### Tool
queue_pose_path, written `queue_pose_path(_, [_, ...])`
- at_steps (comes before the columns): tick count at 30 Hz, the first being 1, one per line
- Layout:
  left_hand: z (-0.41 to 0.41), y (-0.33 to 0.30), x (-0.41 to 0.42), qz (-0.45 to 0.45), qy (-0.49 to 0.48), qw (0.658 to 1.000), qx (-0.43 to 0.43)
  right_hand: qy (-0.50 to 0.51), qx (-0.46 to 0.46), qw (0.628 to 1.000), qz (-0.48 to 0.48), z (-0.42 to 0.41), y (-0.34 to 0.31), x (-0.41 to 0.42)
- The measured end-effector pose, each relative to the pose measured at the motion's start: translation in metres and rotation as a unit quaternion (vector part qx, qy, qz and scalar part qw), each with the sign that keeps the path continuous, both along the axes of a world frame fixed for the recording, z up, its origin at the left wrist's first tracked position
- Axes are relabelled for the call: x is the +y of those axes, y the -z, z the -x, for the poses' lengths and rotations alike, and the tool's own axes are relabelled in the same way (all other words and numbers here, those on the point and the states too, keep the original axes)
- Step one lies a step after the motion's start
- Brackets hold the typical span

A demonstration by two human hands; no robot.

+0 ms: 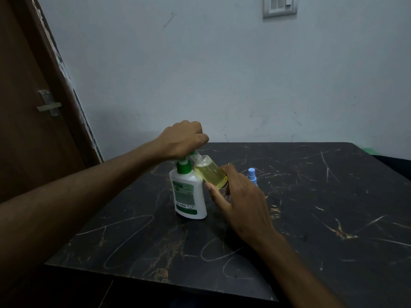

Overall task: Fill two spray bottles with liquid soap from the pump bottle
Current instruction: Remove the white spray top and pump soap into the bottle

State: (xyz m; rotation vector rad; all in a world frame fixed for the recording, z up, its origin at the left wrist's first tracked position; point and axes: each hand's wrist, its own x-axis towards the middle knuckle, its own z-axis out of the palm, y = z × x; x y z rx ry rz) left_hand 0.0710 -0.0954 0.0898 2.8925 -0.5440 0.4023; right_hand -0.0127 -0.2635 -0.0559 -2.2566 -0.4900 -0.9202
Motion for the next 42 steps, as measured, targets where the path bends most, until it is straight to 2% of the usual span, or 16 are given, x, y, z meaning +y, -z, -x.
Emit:
queue_pose_path(7, [-0.001,-0.006,0.002,-0.033,-0.013,0.999,-0.019,0.001,0.003,1.000,-0.002,0.002,-0.002,0.000])
queue_pose_path(24, [0.003,-0.001,0.000,-0.017,-0.010,1.000,0.001,-0.001,0.012,1.000,0.004,0.000,-0.001,0.000])
queue_pose_path(42, [0.007,-0.008,-0.001,-0.028,-0.026,0.999,-0.032,0.001,0.001,1.000,0.001,0.003,-0.002,0.000])
